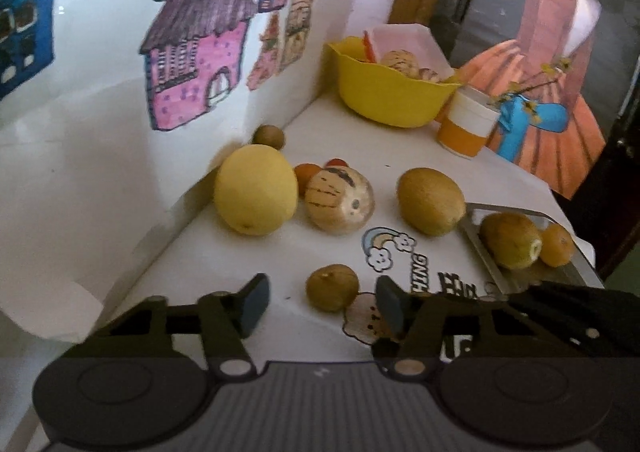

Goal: Organize fruits
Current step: 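Grasp the small brown kiwi with the left tool while the right tool grasps a small orange, then carry the kiwi with the left tool while the right tool carries the small orange to the tray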

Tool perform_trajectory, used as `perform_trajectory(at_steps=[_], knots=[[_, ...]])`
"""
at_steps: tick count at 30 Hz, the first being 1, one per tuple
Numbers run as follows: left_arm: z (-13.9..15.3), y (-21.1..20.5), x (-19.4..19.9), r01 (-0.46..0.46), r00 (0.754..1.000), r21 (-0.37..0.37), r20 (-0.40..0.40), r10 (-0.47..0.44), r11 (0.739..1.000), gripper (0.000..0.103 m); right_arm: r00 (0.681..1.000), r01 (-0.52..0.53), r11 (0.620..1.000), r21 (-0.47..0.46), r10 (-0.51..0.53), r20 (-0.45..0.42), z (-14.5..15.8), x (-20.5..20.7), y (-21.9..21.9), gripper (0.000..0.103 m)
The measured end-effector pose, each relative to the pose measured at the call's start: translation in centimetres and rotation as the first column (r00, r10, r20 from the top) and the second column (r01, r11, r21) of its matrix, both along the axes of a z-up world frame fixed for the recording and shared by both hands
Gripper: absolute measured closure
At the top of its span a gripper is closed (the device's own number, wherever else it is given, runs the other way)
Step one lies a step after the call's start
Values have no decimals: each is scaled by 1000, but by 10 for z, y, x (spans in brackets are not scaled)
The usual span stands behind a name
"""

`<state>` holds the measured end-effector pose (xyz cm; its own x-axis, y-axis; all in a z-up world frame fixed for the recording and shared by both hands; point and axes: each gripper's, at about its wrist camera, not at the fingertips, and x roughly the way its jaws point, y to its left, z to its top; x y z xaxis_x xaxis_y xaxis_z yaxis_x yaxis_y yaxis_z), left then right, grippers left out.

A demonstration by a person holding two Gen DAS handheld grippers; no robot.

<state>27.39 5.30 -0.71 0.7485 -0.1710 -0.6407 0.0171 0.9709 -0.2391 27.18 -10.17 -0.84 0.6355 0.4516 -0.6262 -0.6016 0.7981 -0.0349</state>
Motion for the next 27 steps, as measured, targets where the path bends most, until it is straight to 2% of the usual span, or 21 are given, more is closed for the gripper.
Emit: perform_trajectory(at_steps=[4, 9, 19, 27], knots=[[0, 0, 0, 18, 1000, 2, -4, -18, 1000, 61, 1000, 4, 1000, 3, -4, -5, 0, 2, 2, 62], [1, 2, 1, 13, 1000, 8, -12, -13, 1000, 71, 1000, 9, 1000, 4, -9, -6, 0, 4, 3, 69], [9, -6, -8, 11, 1000, 31, -30, -10, 999, 72, 1000, 5, 1000, 29, -5, -18, 6, -7, -11, 70], [36, -39, -13, 33, 999, 38, 16, -33, 999, 72, 997, 64, 994, 91, -67, 26, 28, -24, -61, 70]])
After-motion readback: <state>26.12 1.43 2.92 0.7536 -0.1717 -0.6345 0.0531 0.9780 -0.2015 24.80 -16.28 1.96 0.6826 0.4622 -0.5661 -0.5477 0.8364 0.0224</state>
